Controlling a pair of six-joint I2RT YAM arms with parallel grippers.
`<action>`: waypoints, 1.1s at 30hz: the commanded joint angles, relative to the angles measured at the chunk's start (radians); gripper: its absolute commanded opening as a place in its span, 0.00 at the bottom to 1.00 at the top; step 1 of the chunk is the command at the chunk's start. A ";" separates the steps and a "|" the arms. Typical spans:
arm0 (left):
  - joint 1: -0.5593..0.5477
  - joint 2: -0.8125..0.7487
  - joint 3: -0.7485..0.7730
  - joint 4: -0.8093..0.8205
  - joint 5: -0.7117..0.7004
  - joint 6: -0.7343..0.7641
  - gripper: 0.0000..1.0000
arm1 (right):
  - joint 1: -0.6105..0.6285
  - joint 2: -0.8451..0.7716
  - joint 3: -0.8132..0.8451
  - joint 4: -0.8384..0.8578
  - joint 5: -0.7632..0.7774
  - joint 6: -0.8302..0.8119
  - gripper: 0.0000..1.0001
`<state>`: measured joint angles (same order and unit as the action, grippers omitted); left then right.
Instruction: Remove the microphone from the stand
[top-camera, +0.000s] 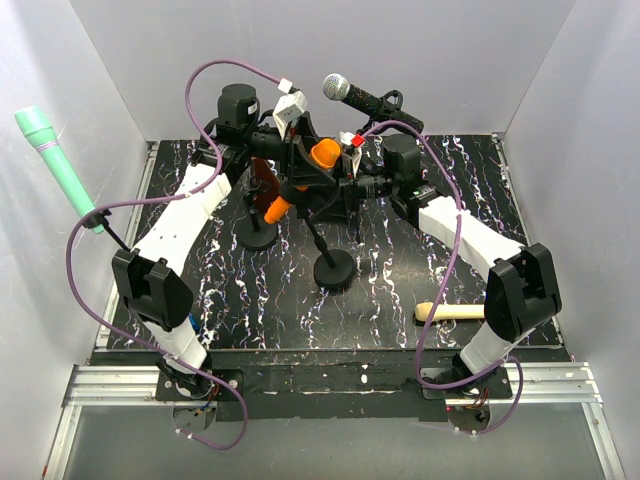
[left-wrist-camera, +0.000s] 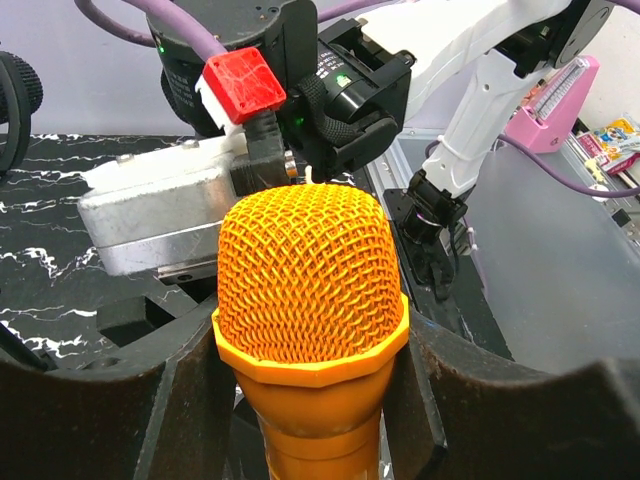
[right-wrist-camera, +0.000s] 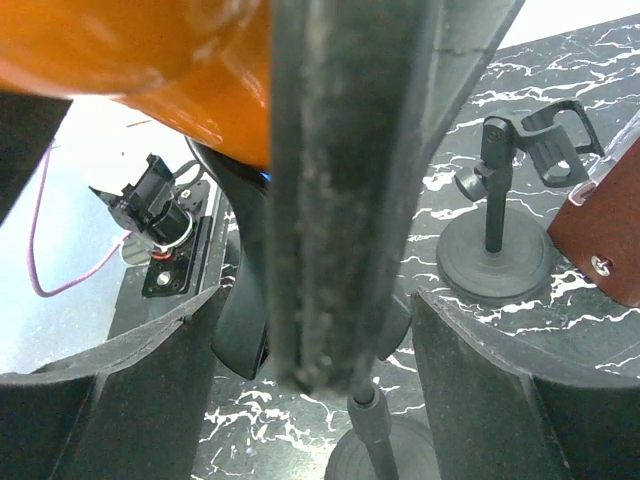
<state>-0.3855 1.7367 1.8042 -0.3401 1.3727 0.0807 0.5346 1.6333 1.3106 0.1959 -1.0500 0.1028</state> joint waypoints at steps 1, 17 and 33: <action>0.002 -0.063 -0.019 0.033 -0.023 0.019 0.00 | 0.005 -0.013 -0.011 0.091 -0.018 0.058 0.81; 0.002 -0.045 0.027 0.004 -0.037 0.036 0.00 | 0.013 -0.044 -0.031 0.046 -0.018 -0.008 0.01; 0.013 0.004 0.035 0.056 0.181 -0.140 0.00 | -0.015 -0.061 0.047 0.045 -0.042 -0.074 0.85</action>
<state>-0.3748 1.7588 1.8309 -0.3614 1.4410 0.0463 0.5232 1.5974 1.3029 0.1921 -1.0492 0.0559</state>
